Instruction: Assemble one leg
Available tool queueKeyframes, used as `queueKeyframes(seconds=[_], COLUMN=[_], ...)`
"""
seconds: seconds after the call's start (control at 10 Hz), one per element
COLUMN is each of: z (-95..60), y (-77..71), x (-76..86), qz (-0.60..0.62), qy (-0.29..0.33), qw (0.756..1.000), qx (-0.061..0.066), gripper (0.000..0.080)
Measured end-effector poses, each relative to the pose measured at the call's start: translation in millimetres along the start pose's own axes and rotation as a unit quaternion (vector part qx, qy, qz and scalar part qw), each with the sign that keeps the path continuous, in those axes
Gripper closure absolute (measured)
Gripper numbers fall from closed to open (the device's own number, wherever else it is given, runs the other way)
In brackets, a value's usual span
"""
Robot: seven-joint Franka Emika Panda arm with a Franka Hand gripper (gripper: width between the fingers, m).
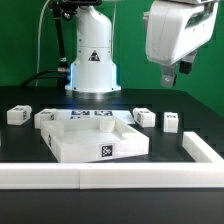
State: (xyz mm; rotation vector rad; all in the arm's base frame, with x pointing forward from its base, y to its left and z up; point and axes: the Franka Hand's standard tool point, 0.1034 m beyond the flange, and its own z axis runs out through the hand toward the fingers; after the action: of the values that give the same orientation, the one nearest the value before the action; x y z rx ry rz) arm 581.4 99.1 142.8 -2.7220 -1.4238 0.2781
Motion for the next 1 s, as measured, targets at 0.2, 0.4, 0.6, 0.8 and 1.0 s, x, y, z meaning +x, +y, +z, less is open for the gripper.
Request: queueKeyframes(seconds=[0.2, 0.4, 0.6, 0.8, 1.0], z=[0.0, 0.2, 1.3, 10.8, 14.1], y=[-0.1, 0.0, 0.4, 0.2, 5.9], x=[-0.1, -0.3, -1.3, -23.5, -49.0], qz=[0.0, 0.0, 0.001, -0.082, -0.14], qy=[-0.001, -0.001, 0.0, 0.018, 0.042], qw=[1.0, 1.0, 1.0, 0.996, 0.988], qx=[0.0, 0.0, 0.0, -0.02, -0.056], gripper=[0.015, 0.015, 0.015, 0.015, 0.015])
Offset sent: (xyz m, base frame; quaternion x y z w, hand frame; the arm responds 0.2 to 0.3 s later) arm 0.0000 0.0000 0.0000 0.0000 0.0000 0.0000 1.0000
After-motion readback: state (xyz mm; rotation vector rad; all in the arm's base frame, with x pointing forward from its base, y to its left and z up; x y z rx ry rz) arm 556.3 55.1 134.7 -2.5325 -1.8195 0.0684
